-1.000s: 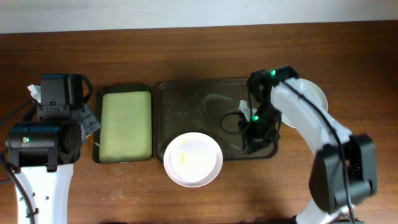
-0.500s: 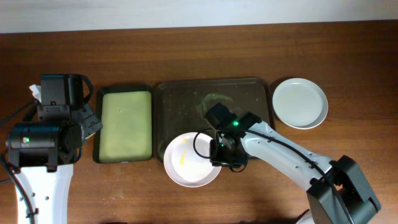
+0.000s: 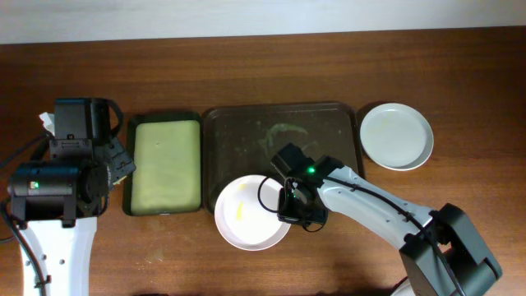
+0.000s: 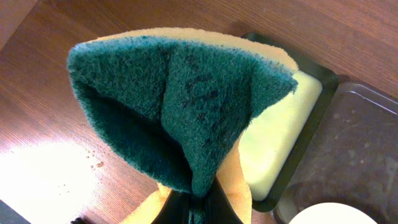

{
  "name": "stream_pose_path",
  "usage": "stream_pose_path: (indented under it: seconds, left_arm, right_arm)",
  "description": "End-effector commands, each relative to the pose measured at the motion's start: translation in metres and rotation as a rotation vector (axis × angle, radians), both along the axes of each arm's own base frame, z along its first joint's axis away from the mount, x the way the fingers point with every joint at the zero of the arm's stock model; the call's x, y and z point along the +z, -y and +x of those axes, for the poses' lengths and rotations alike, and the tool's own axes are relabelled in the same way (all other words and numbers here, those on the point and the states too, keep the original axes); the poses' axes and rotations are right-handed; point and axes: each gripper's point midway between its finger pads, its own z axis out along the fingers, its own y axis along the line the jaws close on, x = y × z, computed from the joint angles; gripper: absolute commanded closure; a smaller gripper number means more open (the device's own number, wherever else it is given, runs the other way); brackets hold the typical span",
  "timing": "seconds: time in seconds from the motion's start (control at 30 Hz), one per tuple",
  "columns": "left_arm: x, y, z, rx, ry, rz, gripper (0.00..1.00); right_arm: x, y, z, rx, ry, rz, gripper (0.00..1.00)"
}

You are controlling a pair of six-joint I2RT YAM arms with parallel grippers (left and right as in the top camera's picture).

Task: Clean dirty plates on tray and stack at the side
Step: 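Grip the bottom plate with the right gripper and slide it to tray center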

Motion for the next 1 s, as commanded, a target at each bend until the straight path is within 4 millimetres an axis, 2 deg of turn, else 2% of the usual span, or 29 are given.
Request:
stream_pose_path:
  seconds: [0.0,0.07,0.13,0.17,0.23,0.27,0.3,0.33,0.47,0.57,0.6,0.63,0.67,0.73,0.77,0.8,0.87,0.9,0.93,0.97]
  left_arm:
    - [0.001,-0.001,-0.001,-0.001,0.001,0.005,1.0]
    - [0.001,-0.001,-0.001,-0.001,0.001,0.005,1.0]
    - [0.001,-0.001,-0.001,-0.001,0.001,0.005,1.0]
    - [0.001,-0.001,0.0,-0.001,0.001,0.004,1.0]
    - [0.0,0.003,0.0,-0.014,0.001,-0.019,1.0]
    - [-0.001,0.003,0.001,-0.014,-0.001,-0.019,1.0]
    - [-0.002,0.004,0.001,-0.015,-0.004,-0.022,1.0]
    - [-0.003,0.005,0.002,-0.019,-0.004,-0.029,1.0]
    - [-0.01,0.006,0.007,-0.029,-0.034,-0.032,1.0]
    - [-0.018,0.008,0.012,-0.037,-0.064,-0.039,1.0]
    - [-0.021,0.015,0.018,-0.101,-0.073,-0.055,1.0]
    - [-0.024,0.037,0.033,-0.259,-0.067,-0.116,1.0]
    - [-0.025,0.059,0.043,-0.405,-0.051,-0.179,1.0]
    - [-0.028,0.087,0.055,-0.527,-0.029,-0.283,1.0]
    - [-0.039,0.108,0.059,-0.582,-0.064,-0.337,1.0]
    - [-0.051,0.128,0.062,-0.63,-0.105,-0.366,1.0]
    - [-0.068,0.159,0.07,-0.703,-0.151,-0.387,1.0]
    - [-0.08,0.184,0.078,-0.747,-0.164,-0.396,1.0]
    - [-0.091,0.216,0.088,-0.796,-0.155,-0.405,1.0]
    - [-0.104,0.268,0.103,-0.909,-0.104,-0.4,1.0]
  right_arm:
    - [-0.009,0.0,-0.001,-0.009,0.011,-0.007,0.96]
    - [-0.001,-0.005,0.017,-0.026,0.061,0.032,0.96]
    - [0.024,0.005,0.066,-0.051,0.16,0.082,0.96]
    - [0.037,0.019,0.093,-0.077,0.214,0.097,0.96]
    - [0.051,0.069,0.141,-0.175,0.316,0.093,0.96]
    - [0.05,0.089,0.15,-0.183,0.339,0.067,0.96]
    - [0.043,0.104,0.152,-0.188,0.337,0.035,0.96]
    - [0.035,0.109,0.148,-0.196,0.316,0.015,0.96]
    - [-0.003,0.099,0.132,-0.156,0.237,-0.007,0.96]
    - [-0.006,0.097,0.129,-0.078,0.236,-0.009,0.95]
    - [-0.006,0.098,0.129,-0.002,0.253,-0.01,0.64]
    - [0.003,0.107,0.137,0.054,0.279,-0.013,0.31]
    - [0.018,0.115,0.146,0.019,0.273,0.014,0.3]
    - [0.043,0.112,0.157,0.031,0.291,0.156,0.25]
    - [0.051,0.117,0.156,0.018,0.282,0.219,0.22]
    - [0.049,0.121,0.155,0.038,0.285,0.216,0.22]
    - [0.044,0.12,0.151,0.06,0.279,0.216,0.37]
    - [0.041,0.121,0.148,0.056,0.268,0.215,0.4]
    - [0.035,0.121,0.144,0.047,0.257,0.215,0.41]
    - [0.025,0.12,0.139,0.04,0.247,0.217,0.41]
